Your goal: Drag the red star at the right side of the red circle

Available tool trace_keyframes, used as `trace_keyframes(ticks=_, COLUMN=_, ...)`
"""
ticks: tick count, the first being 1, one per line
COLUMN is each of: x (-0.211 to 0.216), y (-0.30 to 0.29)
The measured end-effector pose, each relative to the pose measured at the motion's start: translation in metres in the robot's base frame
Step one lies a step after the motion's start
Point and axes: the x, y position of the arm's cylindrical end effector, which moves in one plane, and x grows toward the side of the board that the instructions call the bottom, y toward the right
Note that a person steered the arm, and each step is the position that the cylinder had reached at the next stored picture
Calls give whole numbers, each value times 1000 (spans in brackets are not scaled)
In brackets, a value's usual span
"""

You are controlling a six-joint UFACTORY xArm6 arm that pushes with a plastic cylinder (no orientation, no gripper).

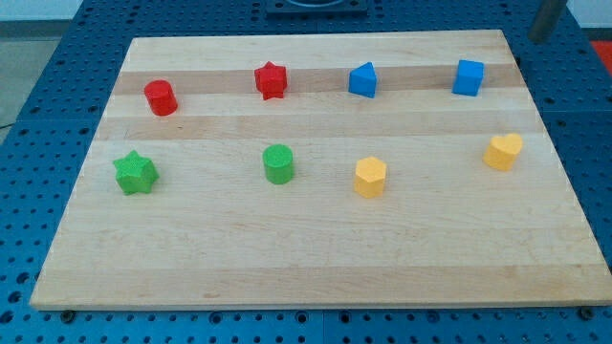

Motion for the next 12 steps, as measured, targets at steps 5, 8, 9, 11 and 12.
trace_keyframes(ticks=5, x=144, y=-228)
trace_keyframes(ticks=8, x=100, y=-376)
trace_keyframes(ticks=9, x=83, y=-364)
trace_keyframes(ticks=11, x=27, y=-399)
trace_keyframes(ticks=12, x=66, y=-479)
